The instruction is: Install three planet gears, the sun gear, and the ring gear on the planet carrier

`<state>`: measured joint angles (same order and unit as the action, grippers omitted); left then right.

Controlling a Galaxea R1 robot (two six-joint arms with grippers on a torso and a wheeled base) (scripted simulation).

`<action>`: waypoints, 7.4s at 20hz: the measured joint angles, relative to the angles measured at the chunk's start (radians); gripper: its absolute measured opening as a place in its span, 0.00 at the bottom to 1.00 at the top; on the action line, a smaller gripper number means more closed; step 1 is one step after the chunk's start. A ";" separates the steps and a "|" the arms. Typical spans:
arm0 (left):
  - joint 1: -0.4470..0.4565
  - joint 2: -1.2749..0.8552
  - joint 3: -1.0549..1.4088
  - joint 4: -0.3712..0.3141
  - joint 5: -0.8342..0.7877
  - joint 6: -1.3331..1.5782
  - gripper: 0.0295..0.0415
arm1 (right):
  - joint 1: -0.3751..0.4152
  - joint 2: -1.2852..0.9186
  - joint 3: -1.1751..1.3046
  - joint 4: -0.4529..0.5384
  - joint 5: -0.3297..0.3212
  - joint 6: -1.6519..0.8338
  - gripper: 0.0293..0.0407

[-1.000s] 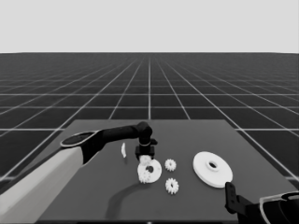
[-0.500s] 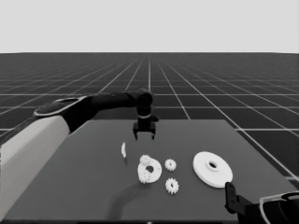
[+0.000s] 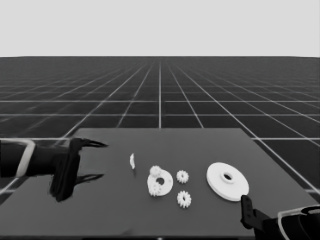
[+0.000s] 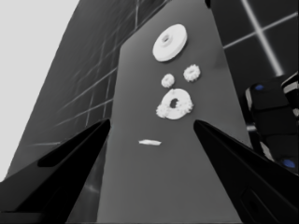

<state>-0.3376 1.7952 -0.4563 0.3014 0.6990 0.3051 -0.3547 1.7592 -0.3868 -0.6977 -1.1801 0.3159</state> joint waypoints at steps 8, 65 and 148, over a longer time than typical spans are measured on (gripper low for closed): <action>-0.004 -0.040 0.038 0.009 -0.022 0.045 0.75 | 0.578 0.915 -0.931 0.702 -0.403 0.941 0.82; -0.005 -0.040 0.038 0.009 -0.023 0.046 0.75 | 0.207 1.178 -1.263 0.369 -0.300 0.989 0.69; -0.005 -0.040 0.038 0.009 -0.023 0.046 0.75 | 0.253 1.313 -1.360 0.420 -0.325 1.061 0.14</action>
<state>-0.3422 1.7549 -0.4178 0.3101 0.6764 0.3508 -0.1018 3.0727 -1.7470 -0.2775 -1.5053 1.3769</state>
